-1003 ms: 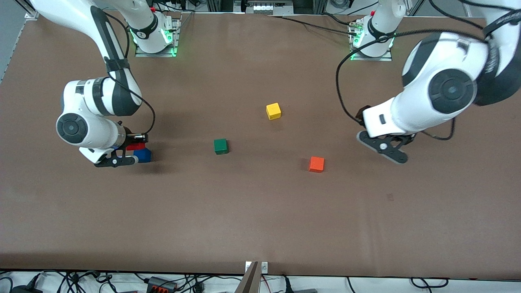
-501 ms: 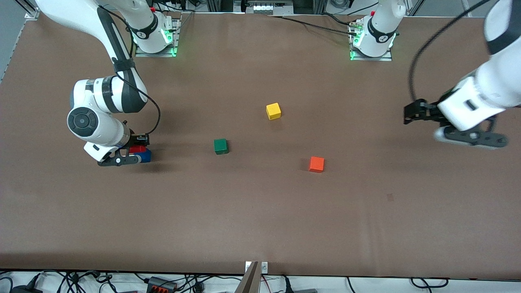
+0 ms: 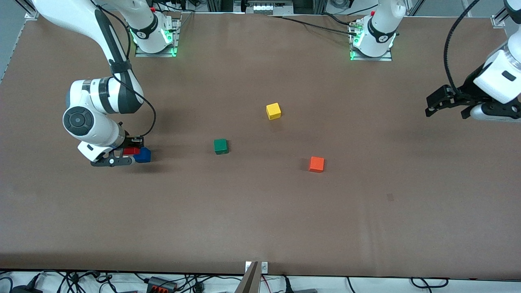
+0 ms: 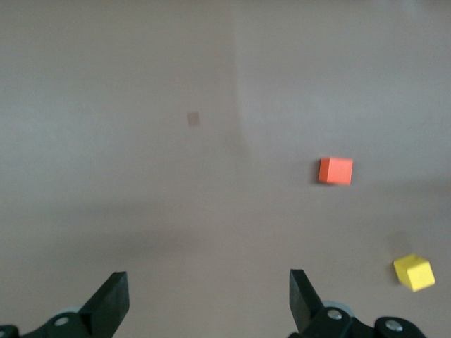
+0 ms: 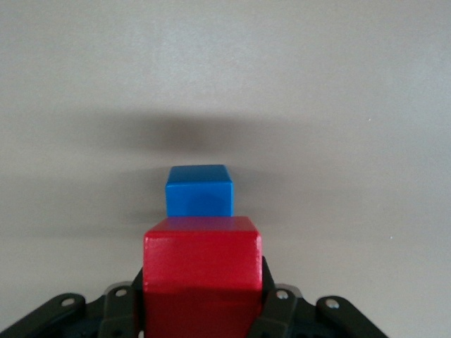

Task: Pass red block to right arm, stack on blue
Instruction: 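Lower the red cube onto the blue cube while the left gripper withdraws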

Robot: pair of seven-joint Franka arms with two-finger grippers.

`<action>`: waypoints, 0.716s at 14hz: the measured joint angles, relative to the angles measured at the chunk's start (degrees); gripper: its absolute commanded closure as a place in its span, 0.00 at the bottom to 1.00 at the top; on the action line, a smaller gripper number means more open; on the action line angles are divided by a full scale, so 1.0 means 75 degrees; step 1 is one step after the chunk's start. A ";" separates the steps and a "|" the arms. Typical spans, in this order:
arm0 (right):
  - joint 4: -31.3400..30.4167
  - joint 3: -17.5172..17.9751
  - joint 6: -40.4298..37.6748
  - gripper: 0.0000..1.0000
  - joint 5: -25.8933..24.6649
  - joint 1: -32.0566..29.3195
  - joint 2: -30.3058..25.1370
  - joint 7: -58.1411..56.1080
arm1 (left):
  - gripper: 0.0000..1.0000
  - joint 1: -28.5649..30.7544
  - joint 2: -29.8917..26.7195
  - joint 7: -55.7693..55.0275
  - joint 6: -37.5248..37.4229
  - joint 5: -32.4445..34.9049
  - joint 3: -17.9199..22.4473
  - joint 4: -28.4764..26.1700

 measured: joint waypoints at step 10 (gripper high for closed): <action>-0.1277 0.0021 0.1821 1.00 -0.0003 0.0040 -0.0375 0.0567 | 0.00 0.0061 -0.0192 -0.0001 -0.0305 0.0048 -0.0116 0.0025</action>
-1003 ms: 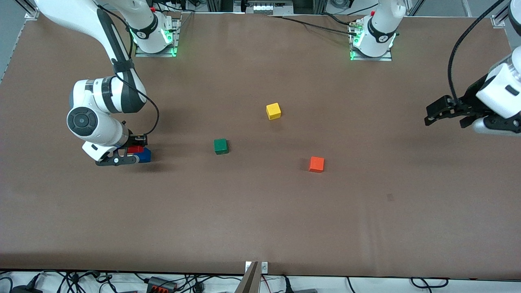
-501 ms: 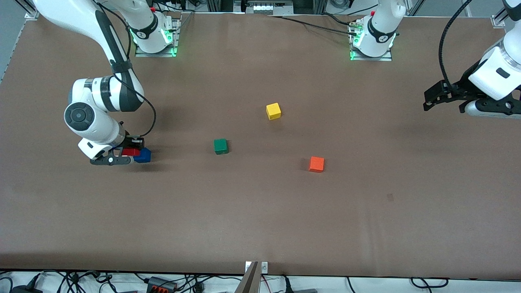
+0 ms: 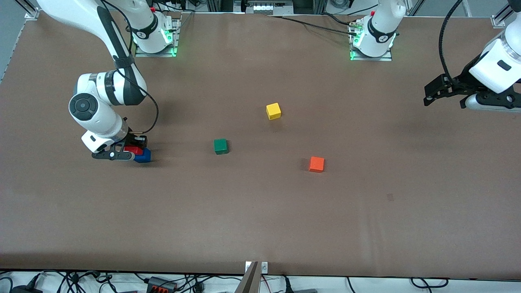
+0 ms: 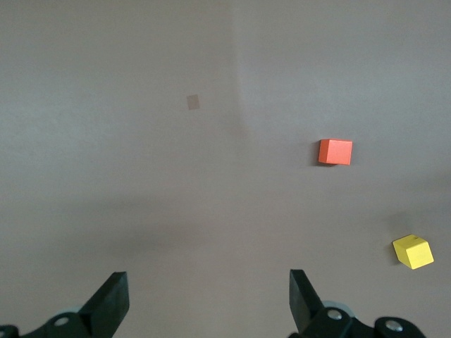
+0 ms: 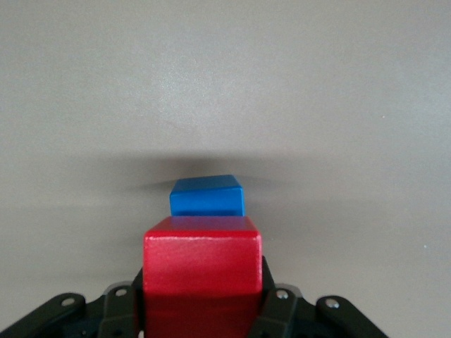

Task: Pass red block to right arm, stack on blue
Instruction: 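Lower the red cube onto the blue cube while the left gripper withdraws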

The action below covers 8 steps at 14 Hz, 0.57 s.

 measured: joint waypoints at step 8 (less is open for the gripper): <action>-0.0069 0.0000 0.0433 1.00 -0.0008 -0.0001 0.0041 -0.0001 | 0.00 0.0040 0.0000 0.0002 0.0000 0.0343 0.0003 0.0012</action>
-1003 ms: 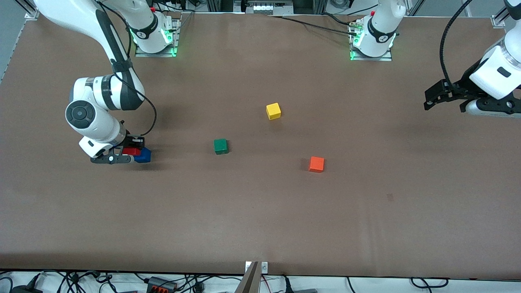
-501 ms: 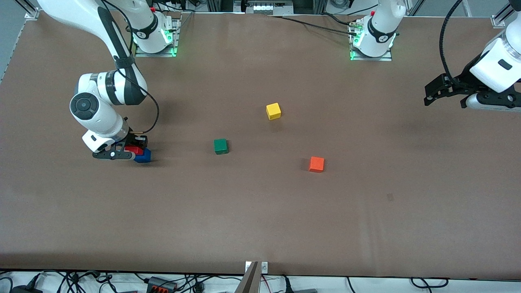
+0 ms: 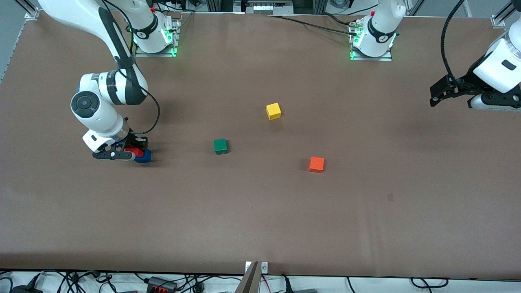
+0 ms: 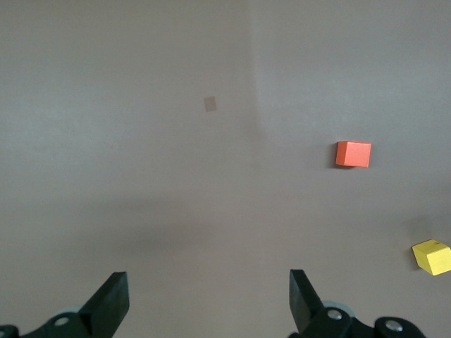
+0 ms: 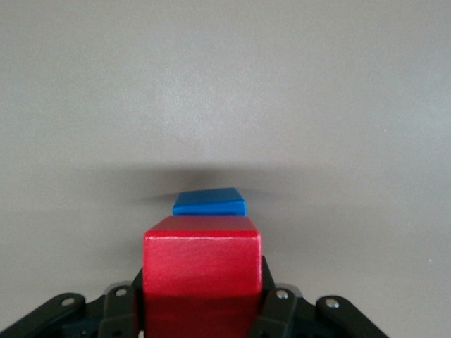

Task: Pass red block to right arm, stack on blue
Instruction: 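Lower the red cube onto the blue cube while the left gripper withdraws, then open the right gripper and lift it off the stacked cubes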

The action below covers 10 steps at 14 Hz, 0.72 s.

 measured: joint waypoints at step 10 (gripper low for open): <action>-0.0021 0.0000 0.0209 0.43 -0.0004 -0.0006 0.0277 -0.0003 | 0.00 0.0000 0.0000 0.0000 -0.0002 0.0002 0.0000 0.0000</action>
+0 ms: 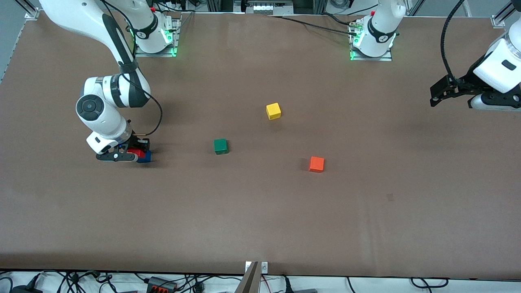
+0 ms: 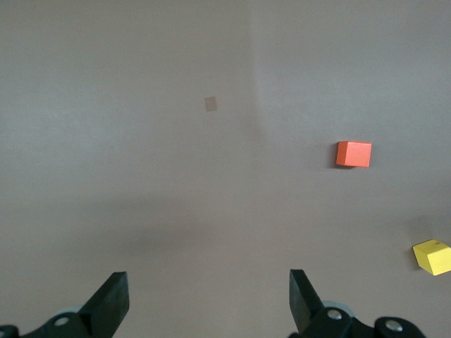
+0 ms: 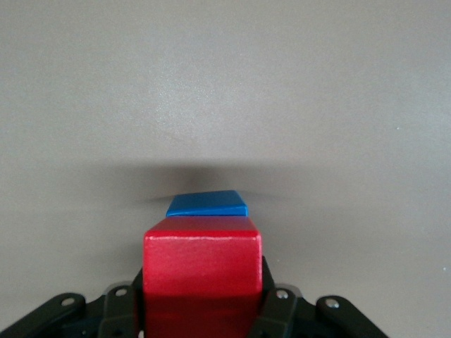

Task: Pass red block to right arm, stack on blue
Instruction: 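Open the right gripper and lift it off the stacked cubes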

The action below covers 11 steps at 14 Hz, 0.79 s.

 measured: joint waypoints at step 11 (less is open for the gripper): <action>0.0331 -0.0017 -0.0745 0.00 0.0000 -0.0024 -0.0499 0.0062 | 0.00 0.0000 0.0000 0.0000 -0.0010 0.0000 -0.0001 0.0000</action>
